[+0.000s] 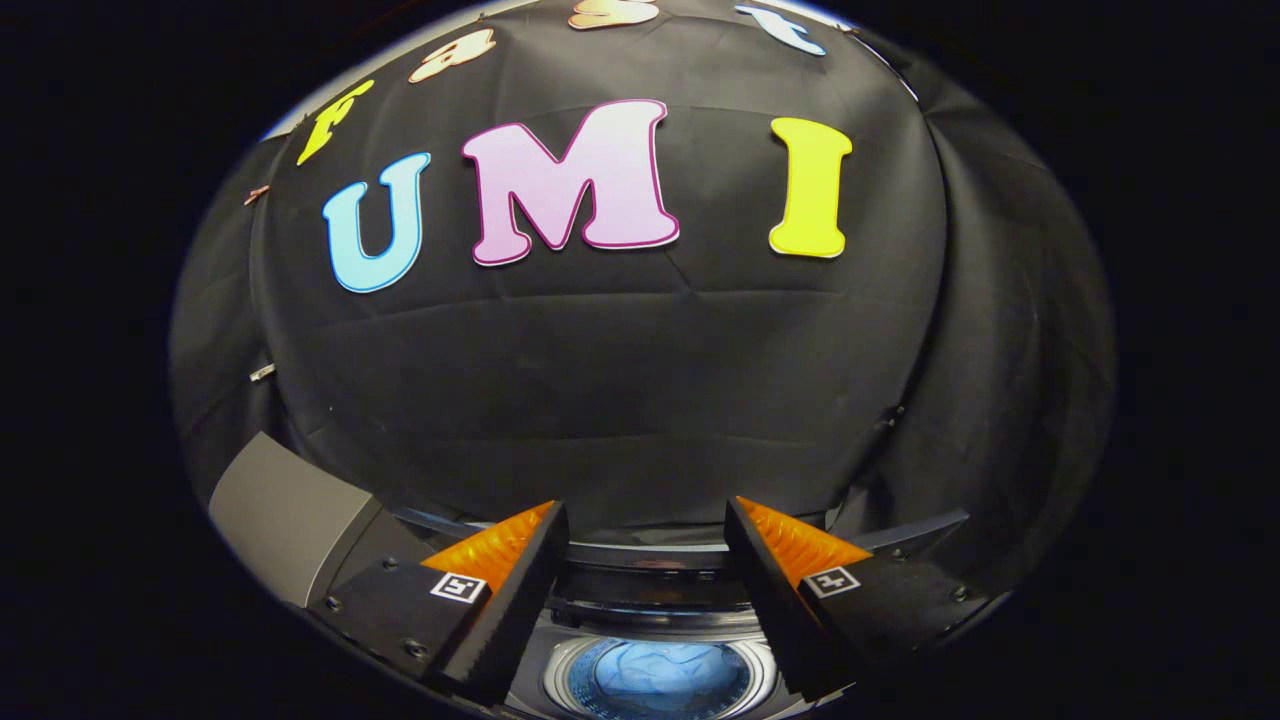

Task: Put the clothes into the washing machine and then close the washing machine lid.

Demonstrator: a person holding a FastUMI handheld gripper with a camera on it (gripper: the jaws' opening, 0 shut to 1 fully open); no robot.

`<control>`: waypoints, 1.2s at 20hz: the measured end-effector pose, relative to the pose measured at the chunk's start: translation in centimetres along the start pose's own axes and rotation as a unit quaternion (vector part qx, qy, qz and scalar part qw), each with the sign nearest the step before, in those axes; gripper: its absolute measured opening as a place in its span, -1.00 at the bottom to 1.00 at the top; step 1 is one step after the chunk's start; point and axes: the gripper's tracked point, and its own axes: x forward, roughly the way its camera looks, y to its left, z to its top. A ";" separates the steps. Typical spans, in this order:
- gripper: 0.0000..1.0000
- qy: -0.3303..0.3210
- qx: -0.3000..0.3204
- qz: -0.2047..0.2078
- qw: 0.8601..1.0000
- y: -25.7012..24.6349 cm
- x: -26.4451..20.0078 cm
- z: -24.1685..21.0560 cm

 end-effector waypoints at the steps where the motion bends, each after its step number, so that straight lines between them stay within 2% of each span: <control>1: 0.97 -0.002 -0.001 0.000 1.000 0.0 -0.3 -0.1; 24: 0.97 -0.020 -0.012 0.010 1.000 0.6 -4.8 -2.1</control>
